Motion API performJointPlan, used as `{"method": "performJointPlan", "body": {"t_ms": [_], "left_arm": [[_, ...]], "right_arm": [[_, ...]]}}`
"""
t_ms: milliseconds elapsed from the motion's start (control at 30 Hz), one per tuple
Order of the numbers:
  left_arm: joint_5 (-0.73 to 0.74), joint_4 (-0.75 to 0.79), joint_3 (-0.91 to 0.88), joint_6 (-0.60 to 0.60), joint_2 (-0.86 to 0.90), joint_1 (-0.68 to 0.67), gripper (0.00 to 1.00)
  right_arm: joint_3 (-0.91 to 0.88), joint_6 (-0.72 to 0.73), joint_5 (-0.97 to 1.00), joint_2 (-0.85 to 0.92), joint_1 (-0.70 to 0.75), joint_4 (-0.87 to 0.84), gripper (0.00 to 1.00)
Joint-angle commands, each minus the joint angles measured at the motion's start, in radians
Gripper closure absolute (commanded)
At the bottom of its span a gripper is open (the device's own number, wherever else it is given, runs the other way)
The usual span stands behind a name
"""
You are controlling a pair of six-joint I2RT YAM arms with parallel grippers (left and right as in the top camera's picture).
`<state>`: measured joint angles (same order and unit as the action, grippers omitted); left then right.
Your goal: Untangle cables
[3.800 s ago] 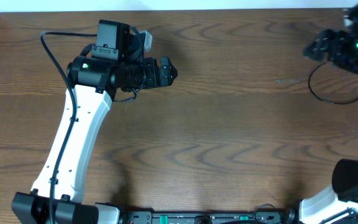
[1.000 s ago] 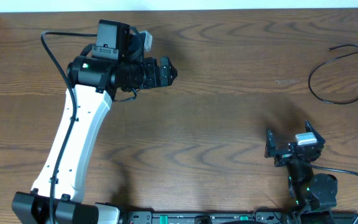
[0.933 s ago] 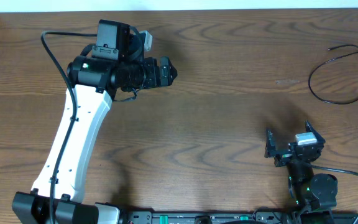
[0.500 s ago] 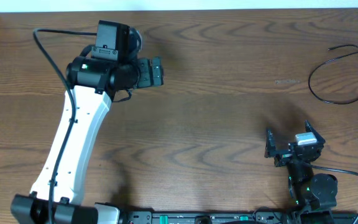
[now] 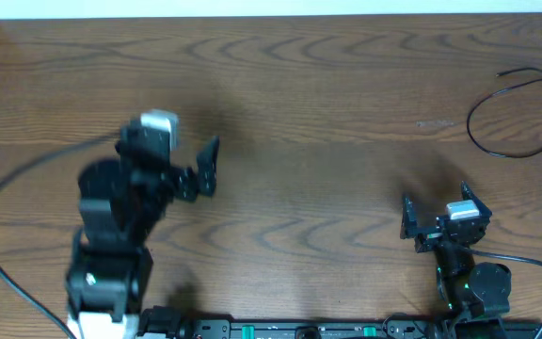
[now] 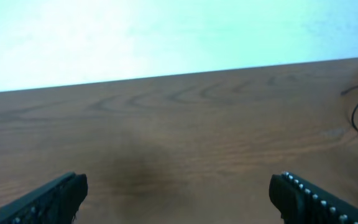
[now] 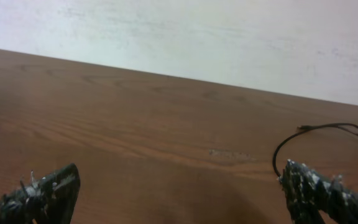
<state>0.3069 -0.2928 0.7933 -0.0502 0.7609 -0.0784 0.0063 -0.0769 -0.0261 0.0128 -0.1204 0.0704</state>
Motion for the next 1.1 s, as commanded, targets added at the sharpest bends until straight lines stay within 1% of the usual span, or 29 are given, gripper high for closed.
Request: {"method": "performJointPlan", "body": {"t_ms": [0, 167, 367, 433, 500, 567, 667, 767, 1067], "left_arm": [[0.026, 0.148, -0.225, -0.025, -0.166, 0.018, 0.02], [-0.047, 0.358, -0.525, -0.030, -0.407, 0.018, 0.02], [-0.081, 0.388, -0.726, -0.032, -0.616, 0.018, 0.02], [-0.084, 0.386, -0.762, -0.032, -0.668, 0.018, 0.02], [-0.083, 0.379, -0.791, -0.032, -0.715, 0.018, 0.02], [-0.084, 0.312, -0.789, -0.032, -0.755, 0.018, 0.02], [-0.096, 0.241, -0.789, -0.033, -0.760, 0.018, 0.02], [-0.118, 0.237, -0.789, -0.034, -0.760, 0.018, 0.02], [-0.117, 0.238, -0.789, -0.040, -0.756, 0.018, 0.02]], "right_arm": [[-0.001, 0.009, -0.003, -0.006, -0.003, 0.003, 0.01], [-0.001, 0.009, -0.003, -0.006, -0.003, 0.003, 0.01], [-0.001, 0.009, -0.003, -0.006, -0.003, 0.003, 0.01], [-0.001, 0.009, -0.003, -0.006, -0.003, 0.003, 0.01], [-0.001, 0.009, -0.003, -0.006, -0.003, 0.003, 0.01], [-0.001, 0.009, -0.003, -0.006, -0.003, 0.003, 0.01], [-0.001, 0.009, -0.003, -0.006, -0.003, 0.003, 0.01], [-0.001, 0.009, -0.003, -0.006, -0.003, 0.003, 0.01], [-0.001, 0.009, -0.003, -0.006, -0.003, 0.003, 0.01]]}}
